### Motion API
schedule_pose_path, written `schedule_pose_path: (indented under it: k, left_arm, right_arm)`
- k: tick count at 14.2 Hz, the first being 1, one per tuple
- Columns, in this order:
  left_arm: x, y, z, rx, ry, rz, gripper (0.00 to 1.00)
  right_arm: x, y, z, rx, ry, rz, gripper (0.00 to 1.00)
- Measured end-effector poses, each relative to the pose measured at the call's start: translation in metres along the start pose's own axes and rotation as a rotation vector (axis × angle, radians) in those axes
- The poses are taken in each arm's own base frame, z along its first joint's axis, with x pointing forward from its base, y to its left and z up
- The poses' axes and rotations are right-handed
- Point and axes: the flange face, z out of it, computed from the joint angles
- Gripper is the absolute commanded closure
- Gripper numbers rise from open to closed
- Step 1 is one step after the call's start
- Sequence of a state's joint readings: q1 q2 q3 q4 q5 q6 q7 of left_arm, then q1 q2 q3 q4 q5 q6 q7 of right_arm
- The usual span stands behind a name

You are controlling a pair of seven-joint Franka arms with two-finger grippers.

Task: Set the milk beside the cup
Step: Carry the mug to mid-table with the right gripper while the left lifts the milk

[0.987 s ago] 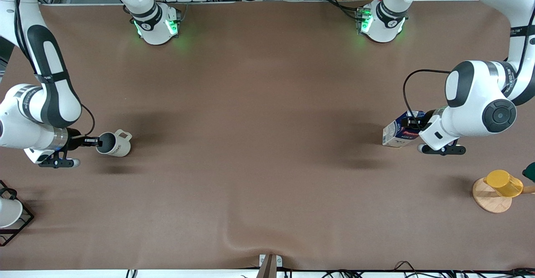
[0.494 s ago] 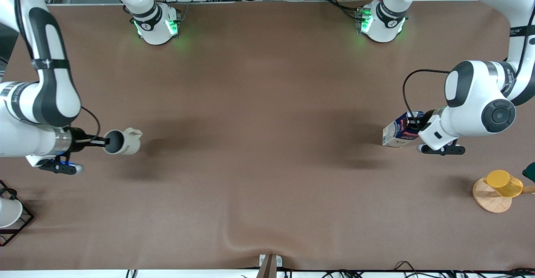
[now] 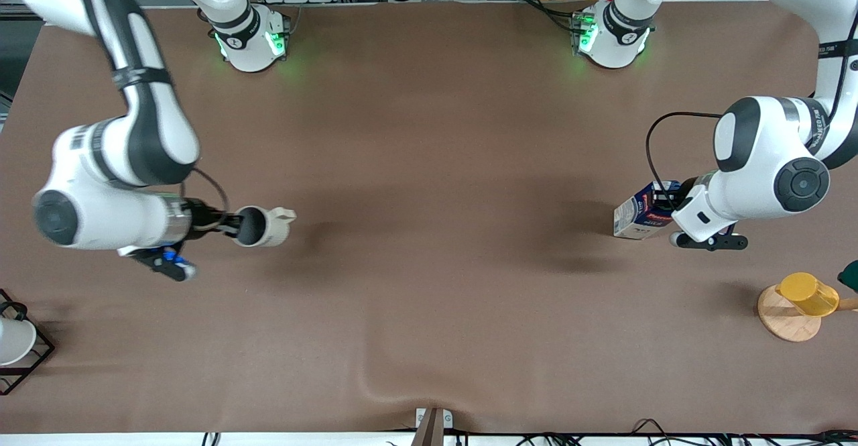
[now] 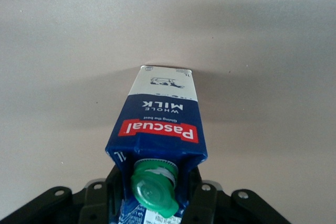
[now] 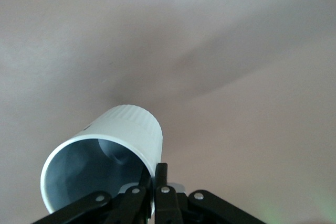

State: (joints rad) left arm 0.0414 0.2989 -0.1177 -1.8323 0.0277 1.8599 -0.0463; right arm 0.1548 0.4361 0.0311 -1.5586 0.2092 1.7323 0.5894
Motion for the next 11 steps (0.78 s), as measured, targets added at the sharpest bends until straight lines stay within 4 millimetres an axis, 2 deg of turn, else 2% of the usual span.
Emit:
schedule_pose_path:
  k: [3, 7, 9, 11]
  left_arm:
    - [0.001, 0.001, -0.012, 0.033, 0.024, 0.015, 0.5]
    - [-0.002, 0.021, -0.038, 0.051, 0.059, 0.05, 0.51]
    - [-0.007, 0.033, -0.055, 0.056, 0.053, 0.069, 0.53]
    - [-0.011, 0.046, -0.07, 0.058, 0.055, 0.09, 0.53]
  right_arm:
    - [-0.041, -0.059, 0.01, 0.008, 0.047, 0.086, 1.0]
    - [-0.079, -0.125, 0.028, 0.162, 0.052, 0.196, 1.0]
    - [-0.095, -0.154, 0.05, 0.211, 0.046, 0.25, 1.0]
    - [-0.113, -0.183, 0.083, 0.222, 0.067, 0.269, 1.0]
